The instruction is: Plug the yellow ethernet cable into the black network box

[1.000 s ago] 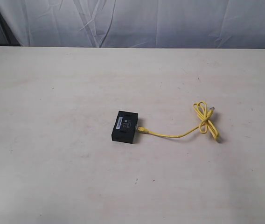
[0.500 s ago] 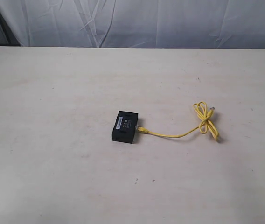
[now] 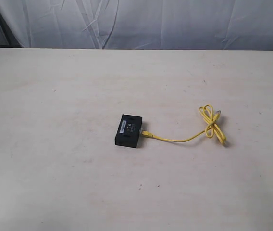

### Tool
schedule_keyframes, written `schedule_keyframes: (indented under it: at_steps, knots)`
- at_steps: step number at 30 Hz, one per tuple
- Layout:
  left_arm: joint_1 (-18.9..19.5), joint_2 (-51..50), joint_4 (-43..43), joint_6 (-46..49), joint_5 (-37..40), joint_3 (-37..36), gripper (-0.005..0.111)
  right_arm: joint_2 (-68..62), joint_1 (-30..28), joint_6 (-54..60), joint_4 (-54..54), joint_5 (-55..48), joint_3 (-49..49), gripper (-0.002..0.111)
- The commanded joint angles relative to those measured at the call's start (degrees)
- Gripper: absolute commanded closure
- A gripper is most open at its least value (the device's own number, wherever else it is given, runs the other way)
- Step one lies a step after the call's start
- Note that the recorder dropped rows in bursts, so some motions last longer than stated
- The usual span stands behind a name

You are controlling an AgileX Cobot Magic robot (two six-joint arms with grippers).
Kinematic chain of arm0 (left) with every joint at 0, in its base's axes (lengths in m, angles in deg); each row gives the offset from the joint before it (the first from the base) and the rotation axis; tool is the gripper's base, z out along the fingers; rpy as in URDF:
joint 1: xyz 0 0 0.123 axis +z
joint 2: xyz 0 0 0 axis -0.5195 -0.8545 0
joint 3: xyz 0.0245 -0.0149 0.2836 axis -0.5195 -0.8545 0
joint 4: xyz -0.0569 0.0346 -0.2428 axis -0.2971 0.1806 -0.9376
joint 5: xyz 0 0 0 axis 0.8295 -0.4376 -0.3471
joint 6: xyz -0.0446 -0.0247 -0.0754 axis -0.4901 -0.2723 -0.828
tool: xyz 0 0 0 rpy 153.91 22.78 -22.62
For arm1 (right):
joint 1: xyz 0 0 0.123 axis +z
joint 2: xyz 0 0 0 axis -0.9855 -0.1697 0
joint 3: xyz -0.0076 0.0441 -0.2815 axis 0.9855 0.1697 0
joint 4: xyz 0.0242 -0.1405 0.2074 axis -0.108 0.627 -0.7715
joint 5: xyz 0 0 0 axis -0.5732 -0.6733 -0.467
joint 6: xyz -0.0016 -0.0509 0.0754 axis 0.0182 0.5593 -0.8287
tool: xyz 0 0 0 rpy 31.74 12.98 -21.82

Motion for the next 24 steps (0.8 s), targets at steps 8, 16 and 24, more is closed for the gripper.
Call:
schedule_keyframes:
  at_steps: [8,16,24]
  knots:
    - [0.2,0.4,-0.1,-0.3,0.0,-0.3,0.107,0.4,-0.3,-0.2,0.6,-0.4,0.2,0.109]
    - [0.2,0.4,-0.1,-0.3,0.0,-0.3,0.107,0.4,-0.3,-0.2,-0.5,-0.4,0.2,0.109]
    - [0.2,0.4,-0.1,-0.3,0.0,-0.3,0.107,0.4,-0.3,-0.2,-0.5,-0.4,0.2,0.109]
